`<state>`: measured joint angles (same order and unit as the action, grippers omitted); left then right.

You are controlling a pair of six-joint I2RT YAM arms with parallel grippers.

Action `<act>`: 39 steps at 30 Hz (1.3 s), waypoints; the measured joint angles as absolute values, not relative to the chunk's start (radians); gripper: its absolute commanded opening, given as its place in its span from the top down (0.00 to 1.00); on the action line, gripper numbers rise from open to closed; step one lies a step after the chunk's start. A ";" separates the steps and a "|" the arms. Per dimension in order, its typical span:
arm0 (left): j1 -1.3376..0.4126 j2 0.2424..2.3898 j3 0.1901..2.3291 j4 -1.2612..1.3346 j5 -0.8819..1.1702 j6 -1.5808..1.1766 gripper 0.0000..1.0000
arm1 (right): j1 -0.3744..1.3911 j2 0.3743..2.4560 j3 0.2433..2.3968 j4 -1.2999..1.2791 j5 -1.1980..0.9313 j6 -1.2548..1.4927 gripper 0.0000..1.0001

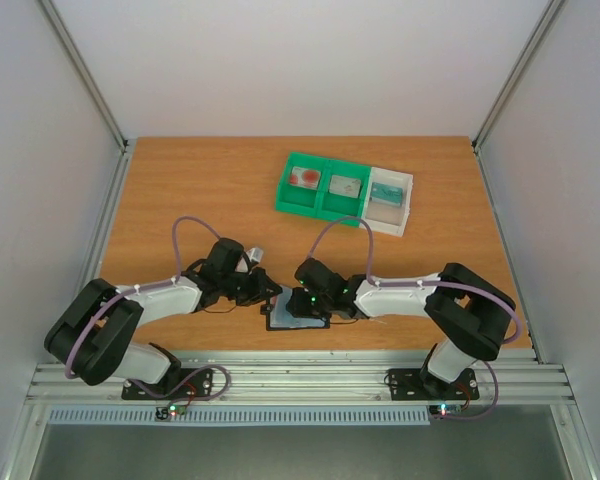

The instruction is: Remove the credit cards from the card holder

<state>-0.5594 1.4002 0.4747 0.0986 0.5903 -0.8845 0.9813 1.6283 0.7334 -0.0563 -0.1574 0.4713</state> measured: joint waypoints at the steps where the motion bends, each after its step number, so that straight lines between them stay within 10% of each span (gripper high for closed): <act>1: -0.559 1.400 0.475 0.102 0.594 -0.891 0.92 | 0.981 1.625 0.731 -0.056 -0.157 0.473 0.73; 39: -0.649 1.398 0.533 0.123 0.628 -0.980 0.82 | 0.952 1.474 0.640 -0.173 -0.093 0.425 0.77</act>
<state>-0.6487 1.3975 0.5327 0.1230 0.6281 -0.9798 0.9516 1.4742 0.6395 -0.1734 -0.0933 0.4252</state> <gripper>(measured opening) 0.194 0.205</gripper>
